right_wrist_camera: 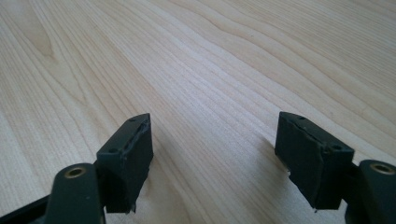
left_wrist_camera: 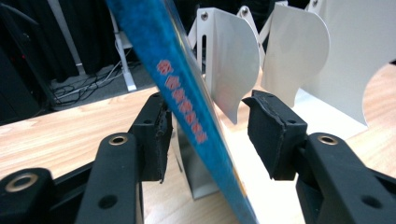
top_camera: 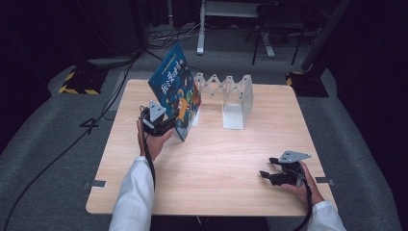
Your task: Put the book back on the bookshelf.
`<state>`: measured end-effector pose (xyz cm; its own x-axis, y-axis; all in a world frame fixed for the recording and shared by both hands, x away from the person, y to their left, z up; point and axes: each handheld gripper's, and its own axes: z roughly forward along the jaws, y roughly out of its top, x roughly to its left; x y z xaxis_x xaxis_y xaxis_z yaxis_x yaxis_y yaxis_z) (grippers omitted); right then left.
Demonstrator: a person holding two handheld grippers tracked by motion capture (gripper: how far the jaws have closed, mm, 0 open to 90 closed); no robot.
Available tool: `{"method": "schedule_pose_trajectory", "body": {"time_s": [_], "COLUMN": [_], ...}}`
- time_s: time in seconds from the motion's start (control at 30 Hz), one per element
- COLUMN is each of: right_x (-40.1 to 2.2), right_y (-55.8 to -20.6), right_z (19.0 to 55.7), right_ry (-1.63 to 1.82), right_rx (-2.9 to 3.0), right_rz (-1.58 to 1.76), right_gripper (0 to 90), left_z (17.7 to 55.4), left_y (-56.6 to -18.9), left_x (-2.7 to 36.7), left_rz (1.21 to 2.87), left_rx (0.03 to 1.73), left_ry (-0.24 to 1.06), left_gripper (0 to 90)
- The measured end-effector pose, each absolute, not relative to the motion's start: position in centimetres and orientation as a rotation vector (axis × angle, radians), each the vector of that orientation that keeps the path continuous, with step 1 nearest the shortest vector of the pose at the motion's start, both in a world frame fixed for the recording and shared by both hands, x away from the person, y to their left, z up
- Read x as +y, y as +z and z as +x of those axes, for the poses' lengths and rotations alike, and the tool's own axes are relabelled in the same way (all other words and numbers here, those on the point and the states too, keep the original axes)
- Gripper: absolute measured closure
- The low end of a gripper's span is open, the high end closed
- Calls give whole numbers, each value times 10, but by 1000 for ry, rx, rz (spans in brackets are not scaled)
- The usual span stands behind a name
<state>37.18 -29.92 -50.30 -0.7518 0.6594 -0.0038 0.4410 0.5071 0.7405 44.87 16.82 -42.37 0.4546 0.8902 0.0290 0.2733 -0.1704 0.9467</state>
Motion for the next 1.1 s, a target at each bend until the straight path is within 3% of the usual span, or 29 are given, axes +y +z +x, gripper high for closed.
{"method": "schedule_pose_trajectory", "body": {"time_s": [0.17, 0.63, 1.1], "right_x": [-299, -299, -298], "right_y": [-503, -502, -502], "right_z": [372, 372, 372], "right_ry": [1091, 1079, 1039], "right_rx": [2463, 2468, 2461], "right_rz": [930, 933, 954], "right_gripper": [282, 278, 204], "left_z": [442, 426, 399], "left_y": [-419, -413, -408], "left_x": [173, 175, 175], "left_rz": [1745, 1835, 1910], "left_rx": [974, 952, 908], "left_ry": [714, 696, 667], "left_gripper": [496, 336, 254]}}
